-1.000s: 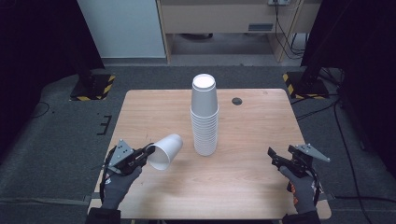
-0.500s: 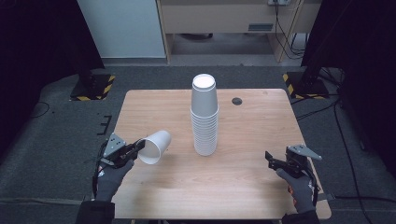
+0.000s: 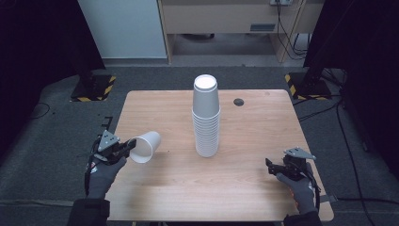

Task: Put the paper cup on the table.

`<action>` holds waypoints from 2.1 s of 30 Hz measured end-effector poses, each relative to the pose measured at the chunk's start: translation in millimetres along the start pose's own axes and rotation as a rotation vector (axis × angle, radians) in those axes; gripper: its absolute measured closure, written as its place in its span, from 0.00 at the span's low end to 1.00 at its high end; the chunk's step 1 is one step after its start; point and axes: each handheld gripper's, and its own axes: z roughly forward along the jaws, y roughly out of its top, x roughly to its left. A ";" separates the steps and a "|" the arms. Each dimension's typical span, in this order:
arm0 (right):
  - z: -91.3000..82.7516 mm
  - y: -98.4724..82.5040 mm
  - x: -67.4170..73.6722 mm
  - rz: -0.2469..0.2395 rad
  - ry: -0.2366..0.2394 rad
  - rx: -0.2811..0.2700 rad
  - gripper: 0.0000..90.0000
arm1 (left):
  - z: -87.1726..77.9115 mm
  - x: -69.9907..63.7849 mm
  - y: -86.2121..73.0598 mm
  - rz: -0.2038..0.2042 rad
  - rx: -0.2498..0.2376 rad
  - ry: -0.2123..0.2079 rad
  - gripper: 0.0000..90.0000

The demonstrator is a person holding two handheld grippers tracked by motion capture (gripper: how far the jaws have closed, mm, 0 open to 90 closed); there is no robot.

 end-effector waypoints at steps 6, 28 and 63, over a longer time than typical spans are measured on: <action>6.1 -8.4 -3.8 -0.026 -0.013 0.055 0.11 | -1.0 8.3 6.6 0.004 0.073 0.029 0.95; 16.6 -18.0 -4.6 -0.010 -0.003 0.115 0.07 | 2.1 22.6 13.1 0.002 0.311 0.041 0.95; 16.6 -18.0 -4.6 -0.007 -0.002 0.116 0.07 | 19.0 24.1 20.7 -0.139 0.686 -0.007 0.95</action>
